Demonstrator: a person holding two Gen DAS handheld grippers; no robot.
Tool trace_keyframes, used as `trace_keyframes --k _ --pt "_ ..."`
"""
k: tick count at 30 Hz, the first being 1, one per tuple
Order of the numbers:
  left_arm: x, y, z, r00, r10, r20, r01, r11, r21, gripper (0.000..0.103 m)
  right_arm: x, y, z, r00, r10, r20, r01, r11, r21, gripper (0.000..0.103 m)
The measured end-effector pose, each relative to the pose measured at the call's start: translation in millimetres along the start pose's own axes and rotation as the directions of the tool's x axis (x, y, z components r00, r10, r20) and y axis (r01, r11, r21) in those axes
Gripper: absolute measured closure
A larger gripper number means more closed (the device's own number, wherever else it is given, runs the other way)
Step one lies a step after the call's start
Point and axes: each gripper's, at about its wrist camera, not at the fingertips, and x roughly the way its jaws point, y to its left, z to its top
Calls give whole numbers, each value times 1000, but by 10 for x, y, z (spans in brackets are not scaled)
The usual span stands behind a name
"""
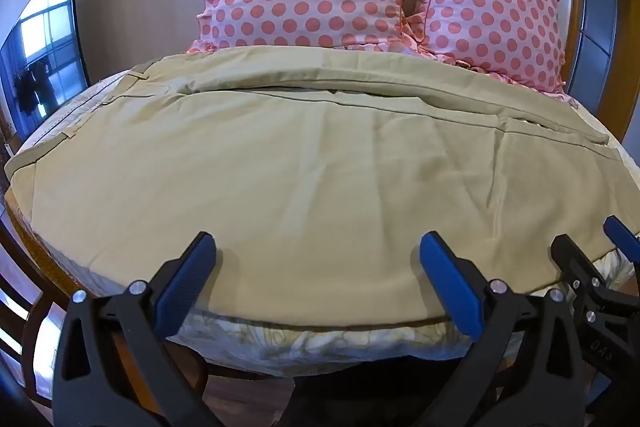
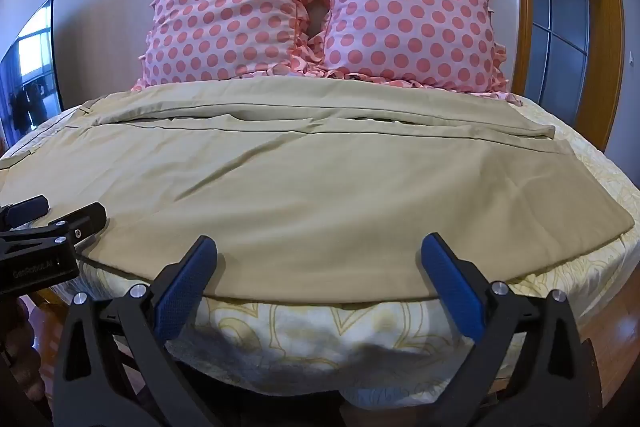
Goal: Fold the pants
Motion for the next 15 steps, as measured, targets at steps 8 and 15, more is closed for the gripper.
trace_keyframes --k 8,15 --pt "2 -2 1 1000 2 -3 -2 1000 2 2 2 -1 0 1000 1 -4 -1 1000 1 1" --pt "3 -2 1 1000 2 -4 -2 1000 3 2 3 -1 0 1000 1 -5 -1 1000 1 1"
